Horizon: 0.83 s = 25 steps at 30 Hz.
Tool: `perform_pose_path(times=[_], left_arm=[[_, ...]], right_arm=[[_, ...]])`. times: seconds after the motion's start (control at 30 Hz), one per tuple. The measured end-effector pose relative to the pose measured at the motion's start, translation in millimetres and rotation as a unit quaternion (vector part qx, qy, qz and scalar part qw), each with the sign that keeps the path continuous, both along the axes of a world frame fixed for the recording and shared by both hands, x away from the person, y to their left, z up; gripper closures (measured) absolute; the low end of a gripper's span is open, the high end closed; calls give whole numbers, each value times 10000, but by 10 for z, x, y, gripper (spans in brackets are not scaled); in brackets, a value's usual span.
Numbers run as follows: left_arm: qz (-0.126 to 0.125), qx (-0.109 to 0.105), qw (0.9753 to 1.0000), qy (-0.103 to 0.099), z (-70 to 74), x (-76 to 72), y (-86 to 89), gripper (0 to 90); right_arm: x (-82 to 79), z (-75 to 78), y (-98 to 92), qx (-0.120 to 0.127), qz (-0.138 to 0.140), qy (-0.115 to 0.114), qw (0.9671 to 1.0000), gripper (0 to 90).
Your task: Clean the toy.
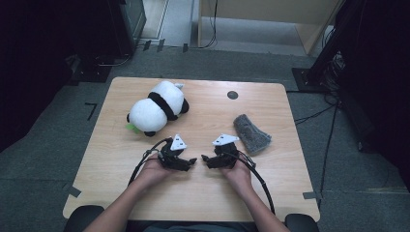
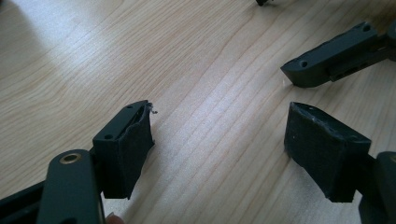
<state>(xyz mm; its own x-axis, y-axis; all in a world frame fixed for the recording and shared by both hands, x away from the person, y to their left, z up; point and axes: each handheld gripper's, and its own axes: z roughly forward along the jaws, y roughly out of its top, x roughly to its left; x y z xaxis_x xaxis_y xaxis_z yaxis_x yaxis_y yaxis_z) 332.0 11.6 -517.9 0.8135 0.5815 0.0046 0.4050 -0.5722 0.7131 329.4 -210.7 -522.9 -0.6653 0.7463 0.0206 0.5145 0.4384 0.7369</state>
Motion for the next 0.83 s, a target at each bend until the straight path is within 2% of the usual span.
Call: perform_pose_path(times=[0.37, 0.83], left_arm=[[-19, 28, 10000, -2, 0, -1, -4, 215], [175, 40, 9998, 10, -4, -15, -14, 177]], right_arm=[[-1, -2, 6, -20, -80, 23, 10000, 131], [-3, -2, 7, -22, -101, 26, 9999, 129]])
